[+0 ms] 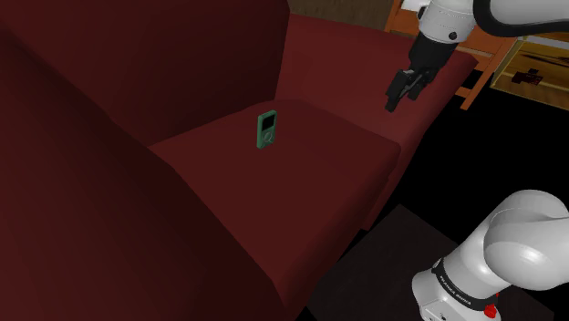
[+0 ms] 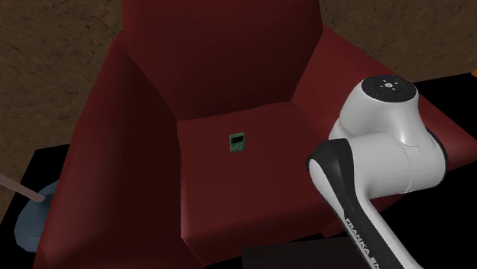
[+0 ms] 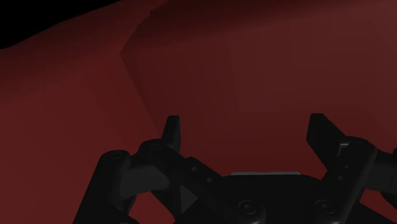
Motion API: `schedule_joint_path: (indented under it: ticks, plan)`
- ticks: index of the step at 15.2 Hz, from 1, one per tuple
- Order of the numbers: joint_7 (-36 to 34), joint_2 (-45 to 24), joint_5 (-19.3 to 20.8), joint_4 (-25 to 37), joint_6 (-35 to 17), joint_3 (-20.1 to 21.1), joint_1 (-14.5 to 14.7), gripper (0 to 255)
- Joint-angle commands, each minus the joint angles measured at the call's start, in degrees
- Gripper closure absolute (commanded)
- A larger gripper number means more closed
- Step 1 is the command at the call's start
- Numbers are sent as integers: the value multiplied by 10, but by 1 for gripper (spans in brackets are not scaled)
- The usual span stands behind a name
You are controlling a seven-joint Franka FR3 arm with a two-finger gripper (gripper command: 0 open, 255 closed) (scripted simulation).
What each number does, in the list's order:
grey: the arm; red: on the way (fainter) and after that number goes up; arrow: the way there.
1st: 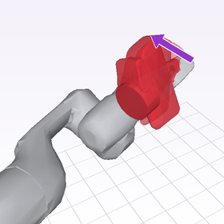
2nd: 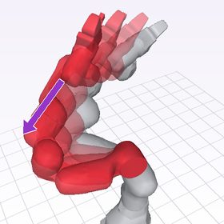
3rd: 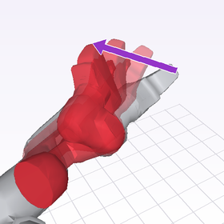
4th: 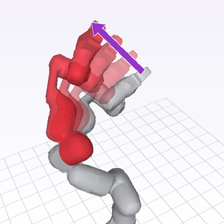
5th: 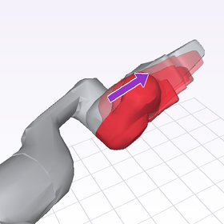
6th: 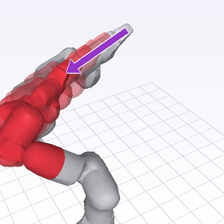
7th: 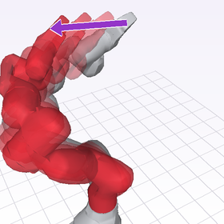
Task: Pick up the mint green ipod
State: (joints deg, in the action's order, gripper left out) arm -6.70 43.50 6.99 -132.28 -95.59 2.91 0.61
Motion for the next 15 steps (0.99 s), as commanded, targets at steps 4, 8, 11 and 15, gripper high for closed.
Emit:
schedule_joint_path:
  ticks: [4,8,11,15]
  plan:
    - [-31,-53,-20,28,-14,23,7,0]
    - [-72,-128,-42,75,-28,52,14,0]
    - [-101,-186,-53,117,-36,73,19,0]
    - [-140,-266,-62,182,-41,99,25,0]
